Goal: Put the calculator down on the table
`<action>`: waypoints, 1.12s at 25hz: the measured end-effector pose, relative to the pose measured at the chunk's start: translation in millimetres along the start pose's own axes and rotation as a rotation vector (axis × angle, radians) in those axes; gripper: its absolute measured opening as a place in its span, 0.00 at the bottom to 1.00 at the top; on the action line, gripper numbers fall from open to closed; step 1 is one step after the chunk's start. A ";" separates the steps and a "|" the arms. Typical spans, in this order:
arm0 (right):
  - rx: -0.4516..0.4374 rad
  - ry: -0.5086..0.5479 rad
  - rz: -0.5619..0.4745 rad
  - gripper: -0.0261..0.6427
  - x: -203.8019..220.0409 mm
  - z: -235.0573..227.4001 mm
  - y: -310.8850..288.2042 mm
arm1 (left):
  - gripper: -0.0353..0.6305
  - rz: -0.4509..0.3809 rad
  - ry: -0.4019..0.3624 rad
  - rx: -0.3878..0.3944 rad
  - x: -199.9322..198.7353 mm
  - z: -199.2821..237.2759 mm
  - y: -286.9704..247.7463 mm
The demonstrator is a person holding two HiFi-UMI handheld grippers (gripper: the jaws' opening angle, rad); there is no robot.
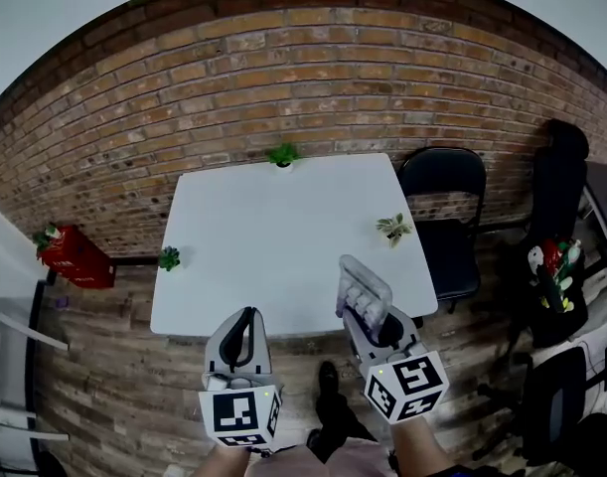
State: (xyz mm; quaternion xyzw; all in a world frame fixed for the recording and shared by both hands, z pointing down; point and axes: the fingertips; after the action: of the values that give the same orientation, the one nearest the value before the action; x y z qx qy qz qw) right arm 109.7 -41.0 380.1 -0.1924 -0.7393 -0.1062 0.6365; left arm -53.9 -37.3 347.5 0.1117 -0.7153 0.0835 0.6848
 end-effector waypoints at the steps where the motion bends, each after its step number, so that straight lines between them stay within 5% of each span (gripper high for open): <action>1: 0.001 -0.007 0.006 0.24 0.7 -8.9 -11.7 | 0.09 0.005 -0.004 0.001 1.4 0.4 -14.2; 15: -0.083 -0.018 0.003 0.24 -31.6 -72.1 -157.8 | 0.09 -0.009 -0.055 -0.047 -11.4 28.6 -157.5; 28: -0.121 0.050 0.008 0.24 -52.6 -46.6 -246.9 | 0.09 -0.055 -0.002 -0.110 -16.5 104.7 -202.4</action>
State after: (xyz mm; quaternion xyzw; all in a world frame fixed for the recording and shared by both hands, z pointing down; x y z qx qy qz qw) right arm 54.1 -290.7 358.0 -0.2308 -0.7145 -0.1527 0.6426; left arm -98.5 -259.6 319.2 0.0937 -0.7160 0.0253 0.6913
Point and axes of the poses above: the fingertips, and each gripper's own axes: y backward along the fingers, z to its left, x out of its underside, and after that the axes turned 10 degrees about -z, right-handed
